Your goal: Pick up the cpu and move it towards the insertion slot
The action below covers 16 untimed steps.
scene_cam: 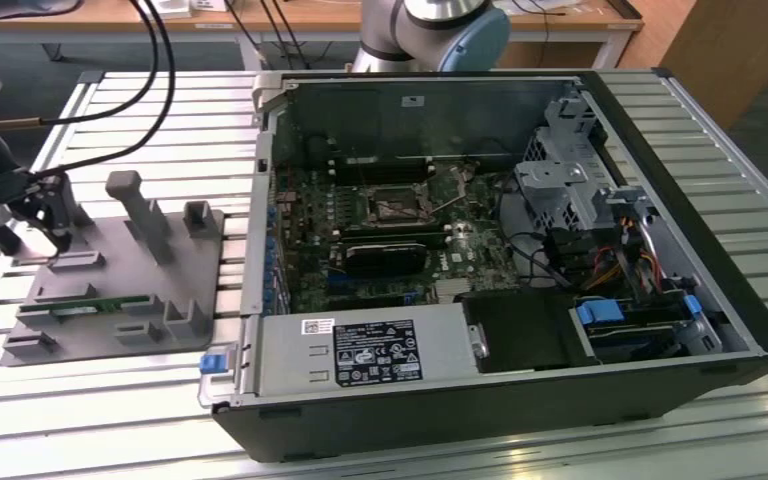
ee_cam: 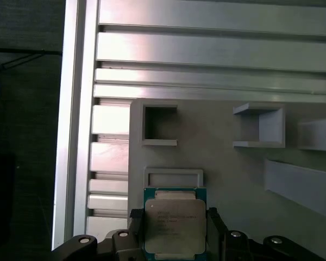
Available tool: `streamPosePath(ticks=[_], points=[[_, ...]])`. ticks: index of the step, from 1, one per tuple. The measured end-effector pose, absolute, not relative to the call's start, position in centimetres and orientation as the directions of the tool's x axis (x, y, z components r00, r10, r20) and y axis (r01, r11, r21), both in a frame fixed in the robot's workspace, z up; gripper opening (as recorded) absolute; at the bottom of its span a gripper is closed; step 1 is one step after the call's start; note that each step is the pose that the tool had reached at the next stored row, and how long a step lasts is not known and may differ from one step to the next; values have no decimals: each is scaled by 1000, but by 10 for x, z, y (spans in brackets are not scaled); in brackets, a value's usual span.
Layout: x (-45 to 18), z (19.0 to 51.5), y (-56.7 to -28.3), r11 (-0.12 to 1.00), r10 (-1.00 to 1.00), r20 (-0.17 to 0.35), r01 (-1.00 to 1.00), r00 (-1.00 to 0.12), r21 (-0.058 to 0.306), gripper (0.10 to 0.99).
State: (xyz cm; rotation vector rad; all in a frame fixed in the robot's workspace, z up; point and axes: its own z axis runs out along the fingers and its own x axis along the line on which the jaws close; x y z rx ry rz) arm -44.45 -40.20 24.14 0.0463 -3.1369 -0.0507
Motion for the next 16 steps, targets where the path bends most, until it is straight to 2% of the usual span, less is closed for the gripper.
streamPosePath(ticks=[16], points=[[-444,264,-401,999,-30,3,-30,-1000,32,541]])
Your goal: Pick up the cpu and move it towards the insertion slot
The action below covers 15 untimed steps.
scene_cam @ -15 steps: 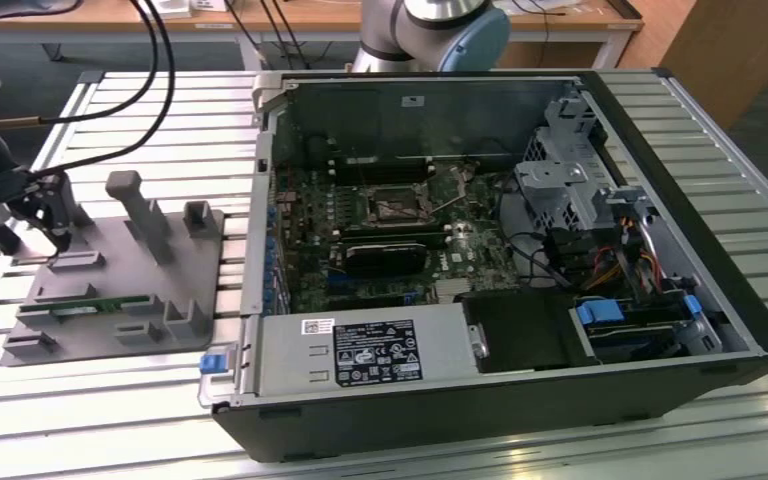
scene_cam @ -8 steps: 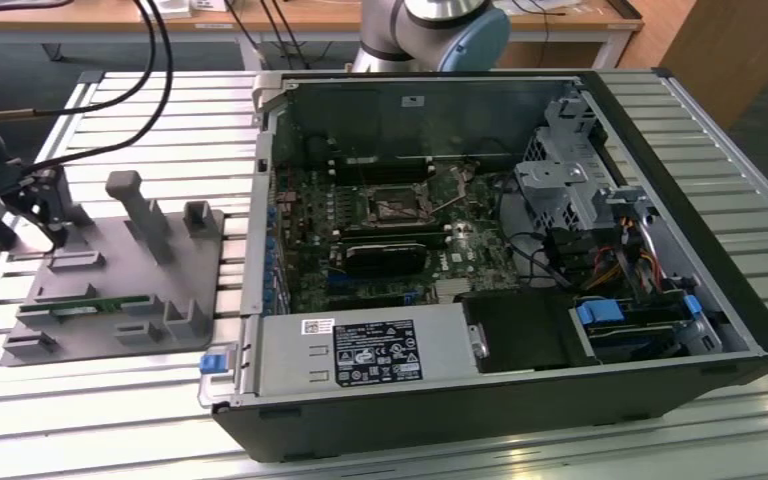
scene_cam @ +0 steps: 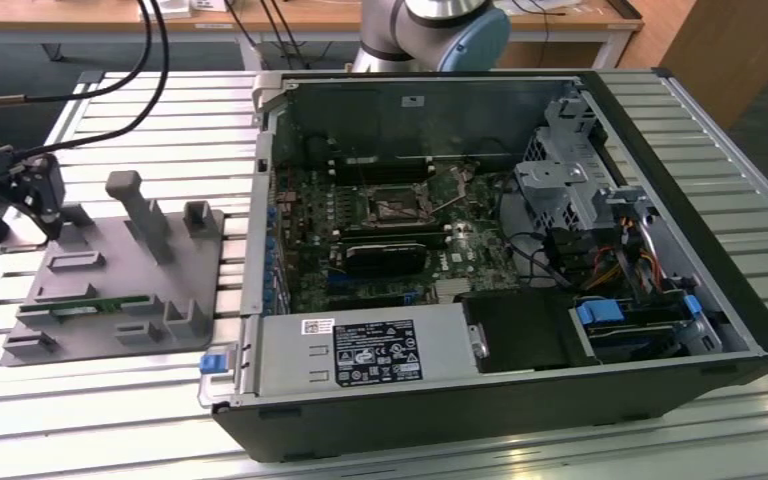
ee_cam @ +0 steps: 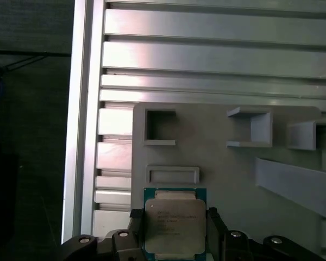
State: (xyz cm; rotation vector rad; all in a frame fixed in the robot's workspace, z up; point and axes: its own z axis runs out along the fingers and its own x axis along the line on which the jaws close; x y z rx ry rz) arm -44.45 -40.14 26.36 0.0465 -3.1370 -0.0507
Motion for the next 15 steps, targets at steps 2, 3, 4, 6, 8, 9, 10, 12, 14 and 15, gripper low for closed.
streamPosePath(ticks=[2,3,4,6,8,9,10,12,14,15], points=[[-445,266,-401,999,-30,3,-30,-1000,32,541],[-445,268,-401,999,-30,4,-29,-1000,32,541],[-445,269,-401,999,-30,4,-30,-1000,32,541],[-444,271,-401,999,-30,3,-30,-1000,32,541],[-445,273,-401,999,-30,3,-30,-1000,32,541],[-445,274,-401,999,-30,3,-29,-1000,32,541],[-445,276,-401,999,-30,3,-30,-1000,32,541],[-445,278,-401,999,-30,3,-30,-1000,32,541],[-445,280,-401,999,-30,4,-30,-1000,32,541],[-445,281,-401,999,-30,4,-30,-1000,32,541]])
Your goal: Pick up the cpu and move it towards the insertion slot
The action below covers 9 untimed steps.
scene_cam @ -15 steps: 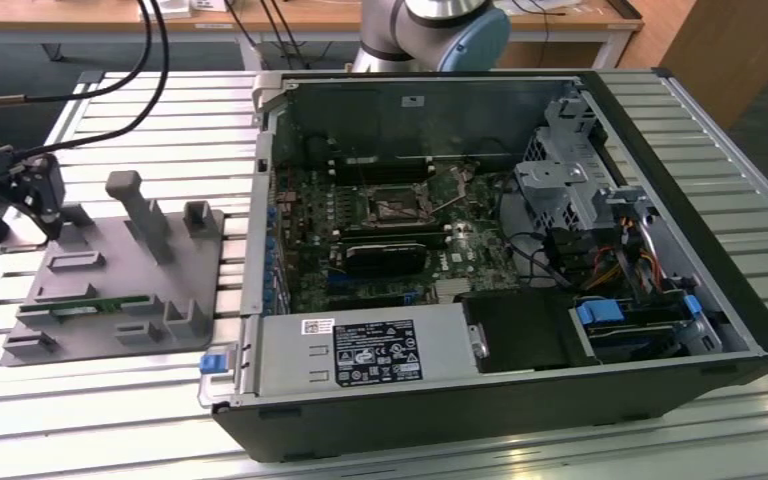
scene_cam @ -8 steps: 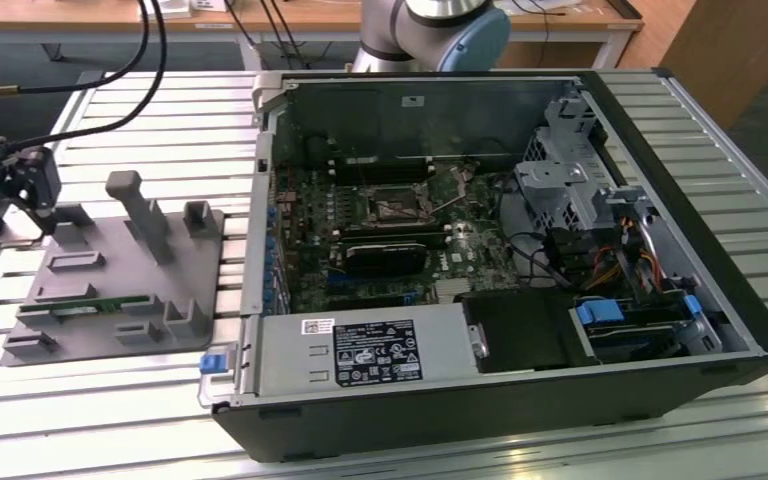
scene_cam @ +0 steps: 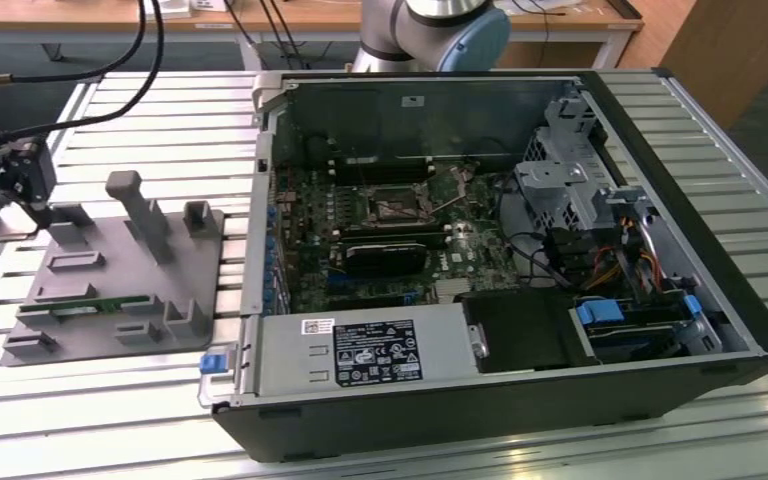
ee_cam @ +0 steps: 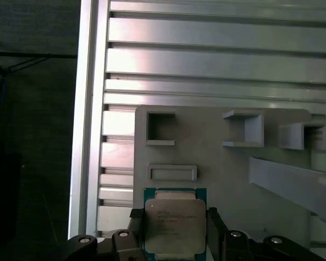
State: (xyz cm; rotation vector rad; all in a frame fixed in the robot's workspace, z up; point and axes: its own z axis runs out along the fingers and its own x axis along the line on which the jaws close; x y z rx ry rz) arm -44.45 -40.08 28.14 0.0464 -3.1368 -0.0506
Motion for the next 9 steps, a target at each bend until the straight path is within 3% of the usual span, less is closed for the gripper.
streamPosePath(ticks=[9], points=[[-444,291,-400,999,-30,3,-30,-1000,32,541]])
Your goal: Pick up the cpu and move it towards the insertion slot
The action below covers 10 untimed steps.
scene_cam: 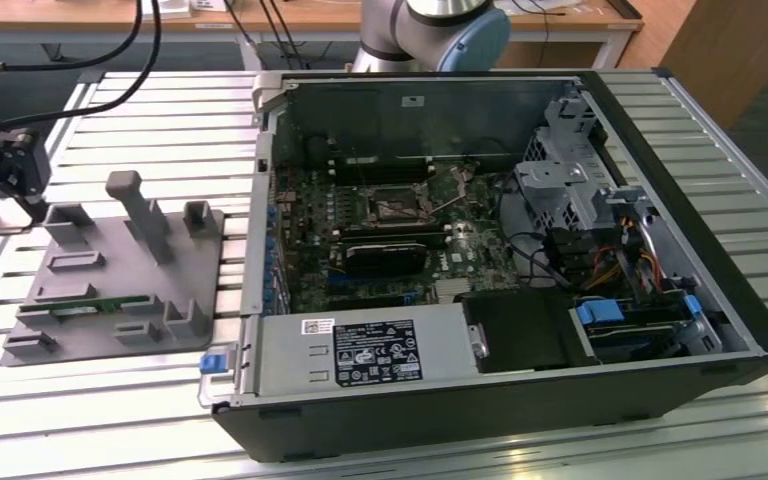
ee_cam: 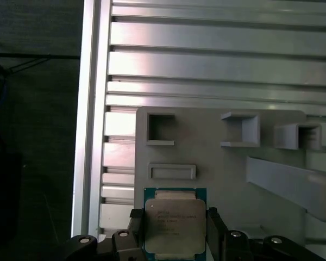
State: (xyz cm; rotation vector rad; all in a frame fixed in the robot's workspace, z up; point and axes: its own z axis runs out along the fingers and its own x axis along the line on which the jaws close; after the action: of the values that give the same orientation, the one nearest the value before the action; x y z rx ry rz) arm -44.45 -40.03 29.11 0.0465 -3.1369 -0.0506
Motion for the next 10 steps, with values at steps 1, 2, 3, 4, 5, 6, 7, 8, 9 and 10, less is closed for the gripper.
streamPosePath(ticks=[1,2,3,4,5,6,7,8,9,10], points=[[-445,292,-400,999,-30,3,-30,-1000,32,541],[-445,293,-400,999,-30,3,-30,-1000,32,541],[-444,294,-400,999,-30,3,-30,-1000,32,541],[-445,295,-400,999,-30,4,-30,-1000,32,541],[-445,297,-400,999,-30,4,-29,-1000,32,541],[-445,298,-400,999,-30,3,-30,-1000,32,541],[-444,300,-400,999,-30,3,-30,-1000,32,541],[-444,301,-400,999,-30,3,-30,-1000,32,541],[-445,303,-400,999,-30,3,-30,-1000,32,541],[-445,304,-399,999,-30,3,-30,-1000,32,541]])
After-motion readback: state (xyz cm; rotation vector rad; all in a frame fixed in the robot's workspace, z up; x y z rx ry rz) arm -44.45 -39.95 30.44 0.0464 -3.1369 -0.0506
